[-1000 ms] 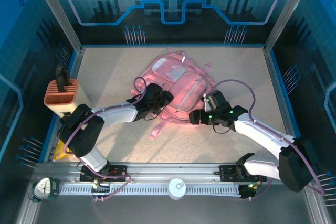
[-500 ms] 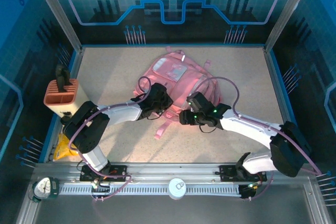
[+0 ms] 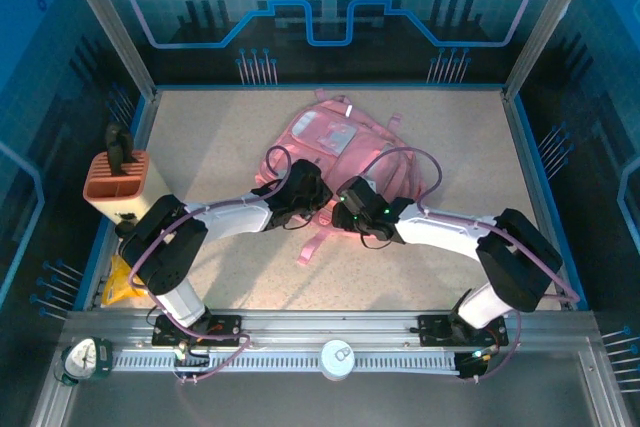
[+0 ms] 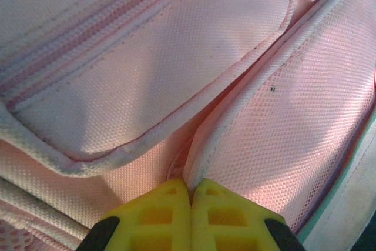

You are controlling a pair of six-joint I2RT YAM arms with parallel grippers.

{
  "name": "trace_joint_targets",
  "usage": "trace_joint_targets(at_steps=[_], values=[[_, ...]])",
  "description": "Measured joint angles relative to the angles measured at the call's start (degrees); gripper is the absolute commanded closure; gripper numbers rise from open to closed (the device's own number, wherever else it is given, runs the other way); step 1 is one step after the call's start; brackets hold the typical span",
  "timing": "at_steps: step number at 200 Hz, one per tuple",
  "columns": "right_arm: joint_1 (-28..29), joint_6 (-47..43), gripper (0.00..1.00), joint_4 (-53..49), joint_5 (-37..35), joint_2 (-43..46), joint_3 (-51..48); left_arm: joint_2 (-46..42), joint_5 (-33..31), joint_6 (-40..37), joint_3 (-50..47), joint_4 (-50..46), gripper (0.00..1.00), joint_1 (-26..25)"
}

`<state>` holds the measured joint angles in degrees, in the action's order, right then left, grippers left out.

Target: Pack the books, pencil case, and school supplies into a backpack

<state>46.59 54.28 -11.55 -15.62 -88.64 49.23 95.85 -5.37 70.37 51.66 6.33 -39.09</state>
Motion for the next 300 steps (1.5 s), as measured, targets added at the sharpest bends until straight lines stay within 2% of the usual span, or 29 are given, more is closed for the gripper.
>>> trace_joint_targets(at_steps=[34, 63, 99, 125, 134, 143, 149, 169, 237, 282, 300], values=[[0.3, 1.0, 0.59, -1.5, -4.1, -2.1, 2.0, -0.1, -1.0, -0.2, 0.4, 0.1, 1.0, -0.2], [0.4, 0.2, 0.68, -2.7, -6.6, -1.7, 1.9, -1.0, -1.6, -0.5, 0.4, 0.0, 1.0, -0.6], [1.0, -1.9, 0.69, -3.2, -9.3, 3.0, -0.2, -1.9, -1.4, -1.5, 0.4, 0.0, 1.0, -1.0], [1.0, -3.2, 0.68, -3.5, -9.7, 3.1, -0.2, -1.9, -1.2, -1.7, 0.9, -0.5, 1.0, -1.1], [1.0, -3.5, 0.64, -3.6, -9.7, 2.6, 0.1, -1.9, -1.3, -1.9, 1.3, -1.1, 1.0, -1.2], [1.0, -3.8, 0.55, -3.8, -9.4, 1.7, 0.7, -1.9, -1.3, -1.9, 1.6, -1.4, 1.0, -1.2], [1.0, -3.7, 0.53, -3.8, -9.4, 1.1, 1.0, -1.9, -1.3, -1.9, 1.6, -1.4, 1.0, -1.2], [1.0, -4.3, 0.59, -3.6, -8.9, -0.4, 1.5, -1.9, -1.3, -1.9, 1.6, -1.4, 1.0, -1.2], [1.0, -4.7, 0.65, -8.2, -11.4, -2.6, 4.5, -2.0, -1.4, -2.5, 1.6, -1.5, 1.0, -1.3], [1.0, -7.0, 0.63, -9.9, -14.0, 2.6, 3.1, -2.4, -1.2, -3.0, 1.7, -1.4, 1.0, -1.9], [1.0, -7.8, 0.6, -10.8, -14.4, 2.5, 3.5, -2.4, -1.0, -3.0, 2.3, -1.8, 1.0, -1.9]])
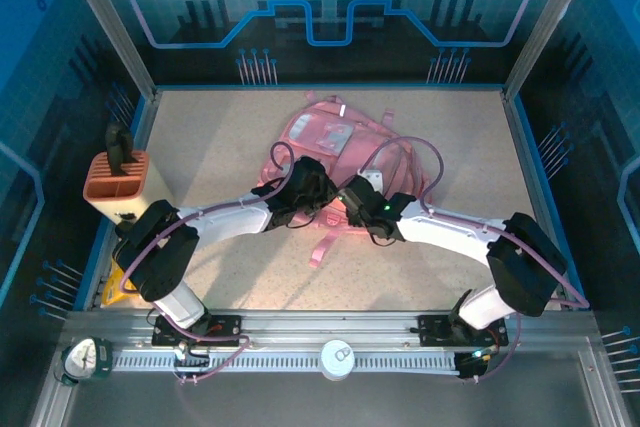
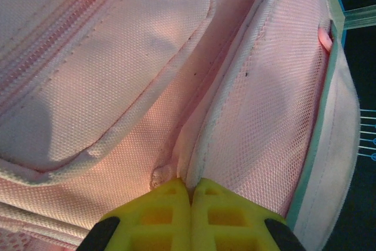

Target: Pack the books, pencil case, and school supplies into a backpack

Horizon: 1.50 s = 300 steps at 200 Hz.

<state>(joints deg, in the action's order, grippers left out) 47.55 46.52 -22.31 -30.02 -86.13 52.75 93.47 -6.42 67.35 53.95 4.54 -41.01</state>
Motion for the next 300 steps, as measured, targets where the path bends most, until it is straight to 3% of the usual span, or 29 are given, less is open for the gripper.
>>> trace_joint_targets(at_steps=[49, 75, 122, 142, 229, 247, 267, 300], values=[[-0.5, -0.1, 0.6, 0.4, 1.7, -2.3, 0.3, 0.0, 0.0, 0.0, 0.0, -0.6, 1.0, 0.0], [-0.8, 0.6, 0.54, -0.6, 2.0, -4.5, 2.2, 0.0, 0.0, 0.0, 0.0, -0.5, 1.0, 0.0], [-0.4, 0.3, 0.62, -4.4, -0.5, -6.3, 4.7, 0.2, -0.4, 0.0, 0.0, -0.6, 1.0, 0.0], [-0.2, -0.9, 0.7, -5.0, -1.4, -5.2, 4.3, 0.2, -0.5, -0.3, 0.3, -0.7, 1.0, -0.1], [-0.5, -6.8, 0.82, -2.7, 0.0, -2.3, 2.2, 0.3, -0.4, -0.4, 1.0, -1.2, 1.0, -0.6], [-0.5, -7.5, 0.81, -2.5, 0.3, -2.3, 2.2, 0.3, -0.5, -0.4, 1.0, -1.3, 1.0, -0.6], [-0.7, -8.1, 0.72, -1.3, 1.2, -1.5, 1.0, 0.3, -0.5, -0.4, 1.0, -1.3, 1.0, -0.6], [-1.2, -8.7, 0.76, 0.7, 3.1, -0.9, -0.7, 0.6, -0.4, -0.4, 1.0, -1.3, 1.0, -0.6]])
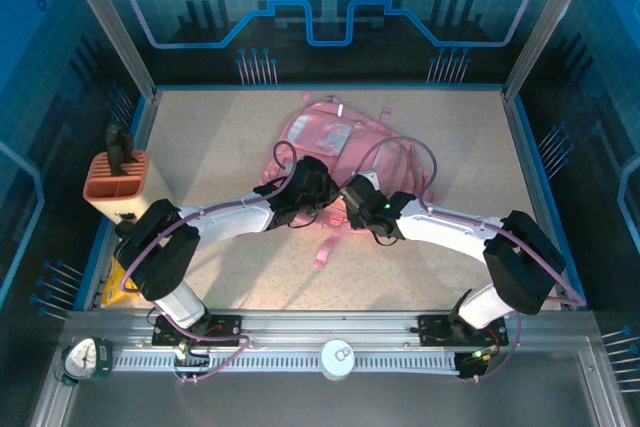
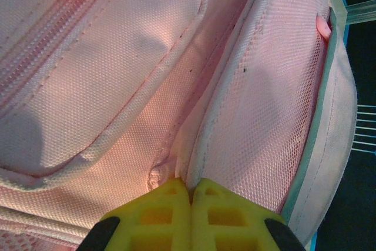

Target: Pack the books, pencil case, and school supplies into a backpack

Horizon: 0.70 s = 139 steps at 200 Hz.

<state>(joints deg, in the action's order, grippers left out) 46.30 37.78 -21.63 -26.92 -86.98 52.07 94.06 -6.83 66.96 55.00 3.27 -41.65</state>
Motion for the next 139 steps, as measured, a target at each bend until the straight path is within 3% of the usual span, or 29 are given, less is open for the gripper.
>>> trace_joint_targets(at_steps=[72, 139], values=[[-3.4, -6.0, 0.87, 7.5, 7.6, 4.3, -6.3, 0.8, 0.0, -0.1, 0.0, -0.1, 1.0, -0.2], [-3.9, -8.0, 0.97, 3.2, 4.2, 5.9, -5.9, 0.7, -0.6, -1.1, -0.1, -0.4, 1.0, 0.3]])
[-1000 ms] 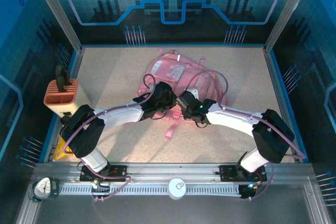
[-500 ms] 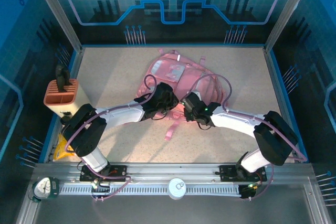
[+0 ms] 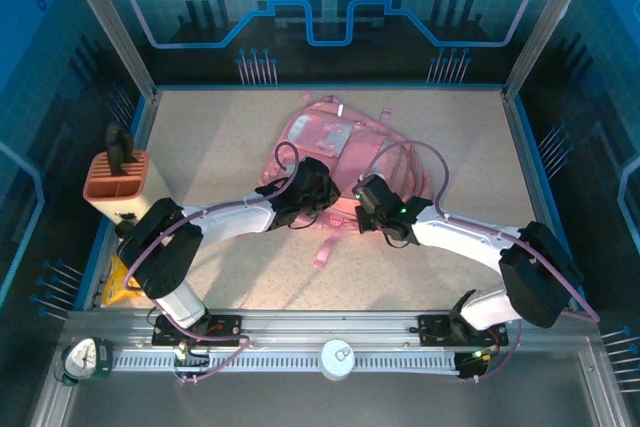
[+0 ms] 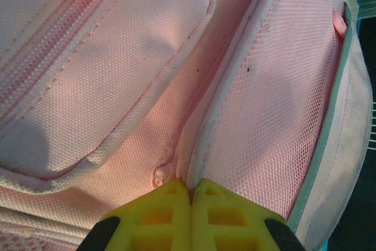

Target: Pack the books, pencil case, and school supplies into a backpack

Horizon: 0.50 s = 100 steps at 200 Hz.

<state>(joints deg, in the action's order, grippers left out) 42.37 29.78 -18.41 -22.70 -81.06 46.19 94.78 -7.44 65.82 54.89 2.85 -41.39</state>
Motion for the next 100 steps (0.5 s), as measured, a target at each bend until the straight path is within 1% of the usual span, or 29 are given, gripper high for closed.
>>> trace_joint_targets(at_steps=[16, 41, 59, 81, 100], values=[[-1.5, -0.1, 1.0, -1.0, -0.1, 0.6, 0.0, -0.1, 0.4, -0.3, -0.1, 0.0, 1.0, 0.3], [-3.5, -0.6, 1.0, -0.9, 1.0, 1.9, 0.0, -0.9, 1.7, -1.4, -0.4, 0.6, 1.0, 1.0], [-4.3, -1.9, 1.0, -1.2, 1.4, 2.3, -0.1, -1.6, 3.5, -2.4, -1.2, 0.3, 1.0, 2.8], [-2.8, -2.9, 1.0, 0.4, 2.6, 1.7, -0.2, -1.7, 6.1, -5.2, -1.2, -1.4, 1.0, 5.9], [1.4, -2.6, 1.0, 2.4, 3.3, -0.5, -0.2, -1.7, 9.0, -8.3, -1.2, -3.4, 1.0, 9.5]])
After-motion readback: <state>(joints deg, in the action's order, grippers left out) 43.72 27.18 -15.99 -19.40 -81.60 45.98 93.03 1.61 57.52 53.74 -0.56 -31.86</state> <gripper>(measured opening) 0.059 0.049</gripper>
